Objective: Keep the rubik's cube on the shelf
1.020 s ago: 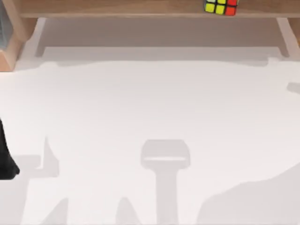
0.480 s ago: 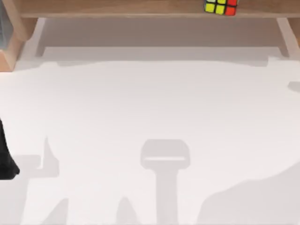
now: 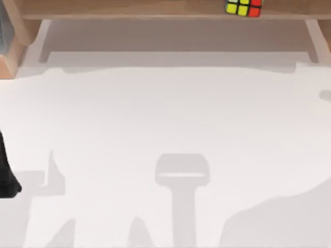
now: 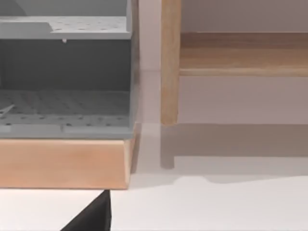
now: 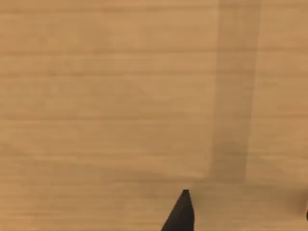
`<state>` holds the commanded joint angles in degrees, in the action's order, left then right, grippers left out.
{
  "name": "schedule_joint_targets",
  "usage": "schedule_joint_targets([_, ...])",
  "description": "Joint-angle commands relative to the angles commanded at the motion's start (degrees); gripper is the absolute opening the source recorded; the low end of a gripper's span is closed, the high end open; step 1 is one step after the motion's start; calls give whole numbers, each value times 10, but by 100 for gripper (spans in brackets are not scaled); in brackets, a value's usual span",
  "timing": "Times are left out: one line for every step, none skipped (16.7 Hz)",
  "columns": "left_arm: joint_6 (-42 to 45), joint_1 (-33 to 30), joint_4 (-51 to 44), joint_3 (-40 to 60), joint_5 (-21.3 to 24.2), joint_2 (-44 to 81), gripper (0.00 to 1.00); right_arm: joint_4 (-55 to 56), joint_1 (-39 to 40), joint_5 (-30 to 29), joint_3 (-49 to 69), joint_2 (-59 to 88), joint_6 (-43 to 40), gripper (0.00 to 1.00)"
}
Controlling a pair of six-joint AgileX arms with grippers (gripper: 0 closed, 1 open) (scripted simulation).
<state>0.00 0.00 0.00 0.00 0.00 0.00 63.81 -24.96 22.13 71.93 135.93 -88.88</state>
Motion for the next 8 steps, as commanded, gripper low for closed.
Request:
schedule_joint_targets([0,0,0,0,0,0,100,0,0,0,0,0,0,90])
schedule_joint_targets([0,0,0,0,0,0,100,0,0,0,0,0,0,98])
schedule_joint_targets([0,0,0,0,0,0,100,0,0,0,0,0,0,100])
schedule_joint_targets([0,0,0,0,0,0,100,0,0,0,0,0,0,100])
schedule_joint_targets([0,0,0,0,0,0,100,0,0,0,0,0,0,100])
schedule_joint_targets([0,0,0,0,0,0,100,0,0,0,0,0,0,100])
schedule_joint_targets([0,0,0,0,0,0,100,0,0,0,0,0,0,100])
schedule_joint_targets([0,0,0,0,0,0,100,0,0,0,0,0,0,100])
